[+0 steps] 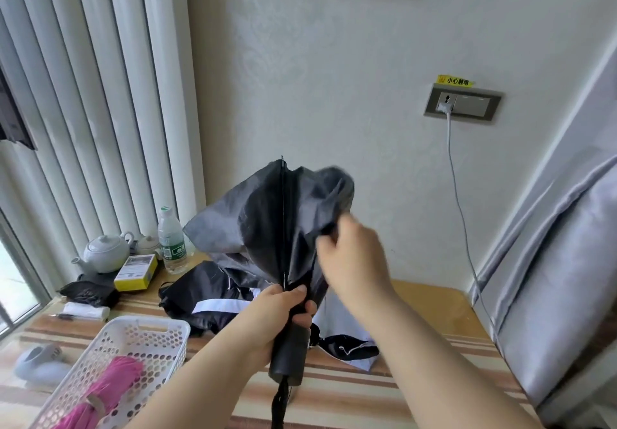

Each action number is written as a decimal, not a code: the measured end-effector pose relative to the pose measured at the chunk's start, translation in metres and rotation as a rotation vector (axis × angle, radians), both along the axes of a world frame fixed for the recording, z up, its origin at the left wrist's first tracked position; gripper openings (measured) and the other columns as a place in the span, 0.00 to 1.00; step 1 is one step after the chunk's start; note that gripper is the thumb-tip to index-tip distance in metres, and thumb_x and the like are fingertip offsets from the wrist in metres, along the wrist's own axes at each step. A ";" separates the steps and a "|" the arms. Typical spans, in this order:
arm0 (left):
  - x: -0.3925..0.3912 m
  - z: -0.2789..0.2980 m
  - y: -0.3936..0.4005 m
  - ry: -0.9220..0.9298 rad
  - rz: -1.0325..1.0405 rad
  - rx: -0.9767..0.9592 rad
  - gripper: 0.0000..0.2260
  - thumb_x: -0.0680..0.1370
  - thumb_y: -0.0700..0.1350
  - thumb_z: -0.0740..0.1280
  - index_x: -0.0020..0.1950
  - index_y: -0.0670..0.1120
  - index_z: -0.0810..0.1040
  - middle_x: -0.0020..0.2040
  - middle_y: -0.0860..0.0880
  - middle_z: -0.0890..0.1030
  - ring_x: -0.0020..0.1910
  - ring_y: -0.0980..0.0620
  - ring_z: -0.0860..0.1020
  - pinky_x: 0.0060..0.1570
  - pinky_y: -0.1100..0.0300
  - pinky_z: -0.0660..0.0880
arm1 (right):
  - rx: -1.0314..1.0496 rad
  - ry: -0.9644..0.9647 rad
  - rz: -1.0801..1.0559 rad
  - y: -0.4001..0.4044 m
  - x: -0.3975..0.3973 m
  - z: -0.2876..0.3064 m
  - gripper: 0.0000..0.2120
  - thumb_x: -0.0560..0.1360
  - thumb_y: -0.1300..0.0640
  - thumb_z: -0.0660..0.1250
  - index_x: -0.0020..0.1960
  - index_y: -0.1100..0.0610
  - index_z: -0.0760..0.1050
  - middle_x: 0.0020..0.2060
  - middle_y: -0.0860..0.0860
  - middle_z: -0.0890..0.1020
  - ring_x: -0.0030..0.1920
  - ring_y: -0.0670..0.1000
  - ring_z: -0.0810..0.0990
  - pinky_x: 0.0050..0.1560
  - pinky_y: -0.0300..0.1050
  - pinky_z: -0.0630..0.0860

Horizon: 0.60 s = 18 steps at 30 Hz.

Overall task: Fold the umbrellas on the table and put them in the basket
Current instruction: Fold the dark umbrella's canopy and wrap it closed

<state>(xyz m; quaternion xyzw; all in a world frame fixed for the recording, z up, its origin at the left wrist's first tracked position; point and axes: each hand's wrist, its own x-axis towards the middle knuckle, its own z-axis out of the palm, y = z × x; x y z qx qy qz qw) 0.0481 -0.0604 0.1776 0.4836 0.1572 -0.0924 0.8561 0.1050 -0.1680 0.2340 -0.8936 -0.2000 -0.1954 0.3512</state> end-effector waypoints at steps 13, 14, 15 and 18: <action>0.006 0.009 0.018 -0.058 0.093 -0.269 0.05 0.82 0.38 0.54 0.49 0.40 0.68 0.31 0.46 0.70 0.21 0.56 0.63 0.24 0.64 0.69 | -0.016 -0.253 0.005 -0.040 0.014 -0.016 0.27 0.74 0.69 0.61 0.67 0.49 0.59 0.31 0.57 0.77 0.29 0.61 0.74 0.27 0.53 0.70; 0.007 0.008 0.017 -0.052 0.085 -0.268 0.06 0.82 0.38 0.54 0.49 0.40 0.68 0.31 0.46 0.71 0.21 0.56 0.63 0.24 0.64 0.69 | 0.027 -0.159 0.049 -0.038 0.011 -0.012 0.33 0.75 0.70 0.59 0.71 0.43 0.55 0.31 0.58 0.77 0.29 0.61 0.73 0.28 0.53 0.69; 0.007 0.007 0.016 -0.046 0.074 -0.272 0.06 0.82 0.38 0.54 0.48 0.40 0.68 0.32 0.46 0.71 0.21 0.56 0.64 0.24 0.64 0.69 | 0.138 -0.005 0.076 -0.037 0.010 -0.007 0.37 0.75 0.70 0.57 0.73 0.38 0.52 0.34 0.57 0.78 0.32 0.61 0.75 0.30 0.51 0.71; 0.006 0.003 0.015 -0.032 0.063 -0.262 0.05 0.82 0.39 0.55 0.49 0.41 0.68 0.32 0.46 0.71 0.21 0.56 0.64 0.23 0.62 0.69 | 0.829 0.667 0.283 -0.033 0.009 0.003 0.44 0.77 0.72 0.57 0.75 0.34 0.41 0.49 0.52 0.81 0.44 0.57 0.80 0.55 0.52 0.79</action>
